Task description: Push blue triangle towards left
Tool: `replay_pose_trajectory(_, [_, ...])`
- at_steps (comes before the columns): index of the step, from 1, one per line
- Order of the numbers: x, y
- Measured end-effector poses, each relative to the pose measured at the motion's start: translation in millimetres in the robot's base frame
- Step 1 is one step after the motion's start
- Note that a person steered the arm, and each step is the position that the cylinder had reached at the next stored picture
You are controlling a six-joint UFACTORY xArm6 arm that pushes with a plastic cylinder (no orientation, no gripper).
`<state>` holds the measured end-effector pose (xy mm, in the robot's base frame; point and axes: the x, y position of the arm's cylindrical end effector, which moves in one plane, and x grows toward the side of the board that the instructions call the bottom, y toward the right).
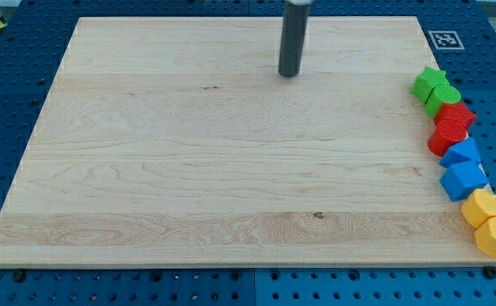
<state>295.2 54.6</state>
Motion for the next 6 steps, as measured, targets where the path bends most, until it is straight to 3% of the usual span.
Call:
replay_pose_trajectory(1, [-55.9,27.8])
replay_pose_trajectory(2, [-87.8,110.2])
replay_pose_trajectory(3, [-93.3,217.3])
replay_pose_trajectory(4, [-72.8,288.7])
replay_pose_trajectory(5, [-28.9,290.4])
replay_pose_trajectory(6, [78.6,290.5])
